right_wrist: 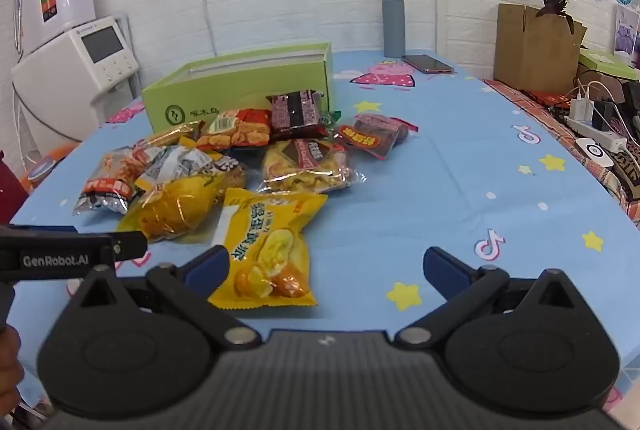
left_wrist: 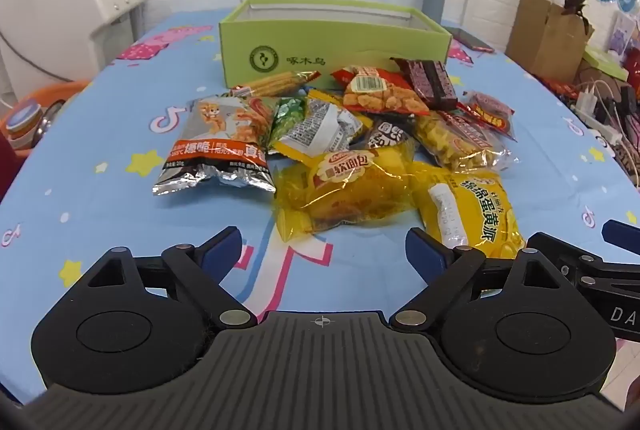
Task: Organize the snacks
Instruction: 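Move the left gripper toward the long yellow snack bag in the pile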
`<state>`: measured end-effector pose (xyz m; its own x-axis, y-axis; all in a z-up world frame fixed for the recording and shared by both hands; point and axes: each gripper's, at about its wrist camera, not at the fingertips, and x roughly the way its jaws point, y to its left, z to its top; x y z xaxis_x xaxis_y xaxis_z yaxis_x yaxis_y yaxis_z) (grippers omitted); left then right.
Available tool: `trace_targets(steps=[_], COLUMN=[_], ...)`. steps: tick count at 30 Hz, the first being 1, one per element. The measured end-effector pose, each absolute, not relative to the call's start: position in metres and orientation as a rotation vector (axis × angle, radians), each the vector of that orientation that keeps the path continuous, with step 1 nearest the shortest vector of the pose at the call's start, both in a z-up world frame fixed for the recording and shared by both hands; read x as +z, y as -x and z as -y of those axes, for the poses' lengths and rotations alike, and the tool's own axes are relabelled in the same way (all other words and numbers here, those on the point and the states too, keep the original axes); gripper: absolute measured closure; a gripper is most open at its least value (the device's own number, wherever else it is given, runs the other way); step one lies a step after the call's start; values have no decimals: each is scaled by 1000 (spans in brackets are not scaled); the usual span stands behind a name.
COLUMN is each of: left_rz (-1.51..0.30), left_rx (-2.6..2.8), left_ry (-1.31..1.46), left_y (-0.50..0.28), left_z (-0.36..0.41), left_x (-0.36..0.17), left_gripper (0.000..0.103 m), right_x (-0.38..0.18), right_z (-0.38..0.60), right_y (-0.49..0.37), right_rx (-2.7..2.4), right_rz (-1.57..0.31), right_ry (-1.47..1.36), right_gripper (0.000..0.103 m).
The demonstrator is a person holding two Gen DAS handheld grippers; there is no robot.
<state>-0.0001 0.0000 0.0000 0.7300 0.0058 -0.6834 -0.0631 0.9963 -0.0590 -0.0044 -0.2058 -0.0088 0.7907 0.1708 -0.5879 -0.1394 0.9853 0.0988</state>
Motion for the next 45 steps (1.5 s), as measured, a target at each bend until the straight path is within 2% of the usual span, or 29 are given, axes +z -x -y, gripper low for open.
trace_targets(steps=[23,38,45], left_rz=[-760,-763,-780], left_rx=[28,-79,-102], left_ry=[89,194,159], left_y=[-4,-9,-18], left_z=[3,-7,7], left_x=[-9,-3,-4], left_gripper=[20,20,20], right_x=[-20,-28,-41], right_z=[210,208,204], right_y=[1,-8,-25], right_rx=[169,247,264], right_rz=[-643,-655,-720], right_ry=[-56,-74,-95], right_gripper=[0,0,0])
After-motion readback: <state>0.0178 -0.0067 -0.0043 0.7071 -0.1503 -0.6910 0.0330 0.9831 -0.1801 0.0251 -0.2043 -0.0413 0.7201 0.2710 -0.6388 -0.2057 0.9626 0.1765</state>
